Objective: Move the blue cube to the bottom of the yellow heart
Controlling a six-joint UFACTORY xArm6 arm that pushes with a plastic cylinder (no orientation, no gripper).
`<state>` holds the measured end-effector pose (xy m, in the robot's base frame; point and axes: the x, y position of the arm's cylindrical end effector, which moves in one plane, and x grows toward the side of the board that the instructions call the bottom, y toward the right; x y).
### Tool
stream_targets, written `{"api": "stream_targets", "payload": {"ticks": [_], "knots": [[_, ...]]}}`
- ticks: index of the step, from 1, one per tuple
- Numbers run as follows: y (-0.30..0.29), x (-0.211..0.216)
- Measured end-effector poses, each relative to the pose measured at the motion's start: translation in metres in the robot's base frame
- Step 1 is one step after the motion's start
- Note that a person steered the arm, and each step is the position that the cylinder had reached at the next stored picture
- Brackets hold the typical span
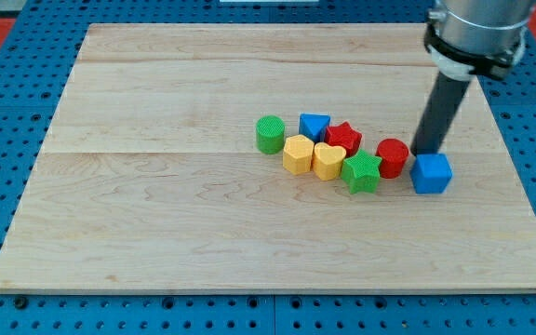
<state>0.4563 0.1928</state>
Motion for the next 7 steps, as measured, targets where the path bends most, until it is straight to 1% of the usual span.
{"api": "stream_targets", "payload": {"ticks": [2, 3, 4, 5, 6, 7], "knots": [[0.013, 0.034], [0.063, 0.034], [0.050, 0.050], [-0.010, 0.052], [-0.021, 0.093], [-0.029, 0.107]]}}
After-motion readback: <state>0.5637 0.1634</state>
